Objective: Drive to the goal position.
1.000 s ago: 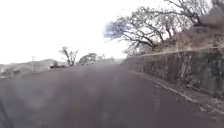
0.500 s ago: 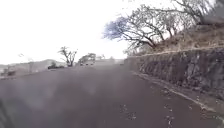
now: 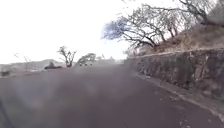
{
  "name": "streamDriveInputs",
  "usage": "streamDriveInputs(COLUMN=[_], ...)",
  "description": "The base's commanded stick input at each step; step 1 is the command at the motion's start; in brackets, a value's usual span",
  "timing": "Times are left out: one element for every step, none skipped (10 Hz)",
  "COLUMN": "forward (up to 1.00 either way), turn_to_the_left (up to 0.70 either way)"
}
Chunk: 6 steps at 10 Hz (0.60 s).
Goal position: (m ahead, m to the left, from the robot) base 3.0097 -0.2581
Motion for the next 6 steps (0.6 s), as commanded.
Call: streamDriveInputs(forward=[0.70,0.70,0.70,0.70,0.70,0.70], turn_to_the_left=[0.00,0.00,0.00,0.00,0.02,0.01])
